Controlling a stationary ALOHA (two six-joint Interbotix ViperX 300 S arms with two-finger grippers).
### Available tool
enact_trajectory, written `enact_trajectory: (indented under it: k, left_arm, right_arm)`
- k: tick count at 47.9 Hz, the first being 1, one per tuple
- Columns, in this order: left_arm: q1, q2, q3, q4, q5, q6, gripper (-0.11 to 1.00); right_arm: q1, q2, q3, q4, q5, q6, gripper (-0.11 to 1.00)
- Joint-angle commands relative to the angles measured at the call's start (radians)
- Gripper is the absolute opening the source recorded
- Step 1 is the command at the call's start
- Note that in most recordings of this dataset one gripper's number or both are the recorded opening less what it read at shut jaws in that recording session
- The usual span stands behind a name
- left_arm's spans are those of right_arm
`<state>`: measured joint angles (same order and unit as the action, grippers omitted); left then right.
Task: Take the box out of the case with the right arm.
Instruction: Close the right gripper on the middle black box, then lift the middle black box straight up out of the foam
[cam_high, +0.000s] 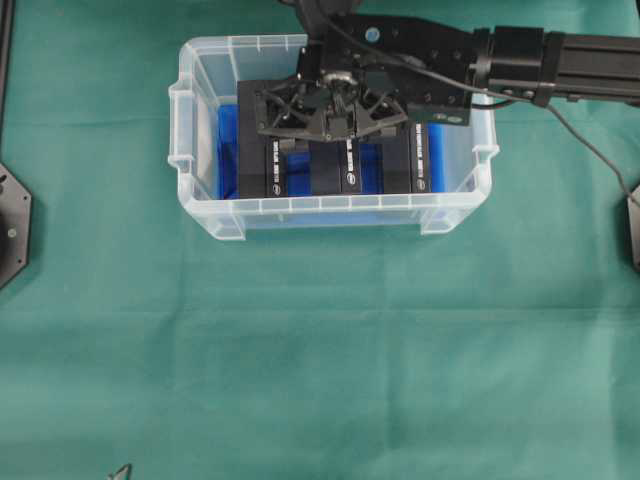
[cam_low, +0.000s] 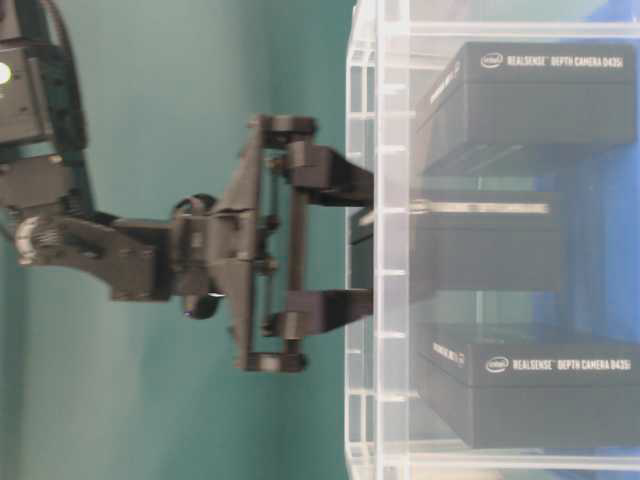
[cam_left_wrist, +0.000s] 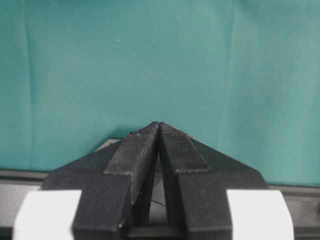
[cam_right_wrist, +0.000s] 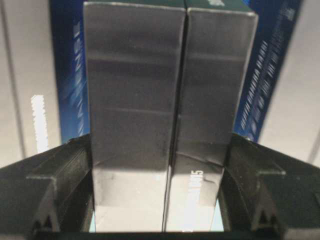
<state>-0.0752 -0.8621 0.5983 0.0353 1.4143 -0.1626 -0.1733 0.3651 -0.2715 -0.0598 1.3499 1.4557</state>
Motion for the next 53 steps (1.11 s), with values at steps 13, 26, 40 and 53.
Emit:
enact_trajectory:
  k: [13,26,40,53]
  left_arm:
    - [0.003,0.005,-0.025,0.003,-0.002,0.0,0.02]
    - [0.003,0.005,-0.025,0.003,-0.002,0.0,0.02]
    - [0.003,0.006,-0.025,0.003,-0.002,0.0,0.02]
    - [0.003,0.005,-0.025,0.003,-0.002,0.0,0.02]
  right_arm:
    - [0.002,-0.084,-0.196,-0.032,0.173,0.002,0.66]
    - [0.011,-0.084,-0.322,-0.043,0.278,0.002,0.66]
    - [0.018,-0.084,-0.367,-0.054,0.342,0.003,0.66]
    - [0.018,-0.084,-0.367,-0.054,0.342,0.003,0.66]
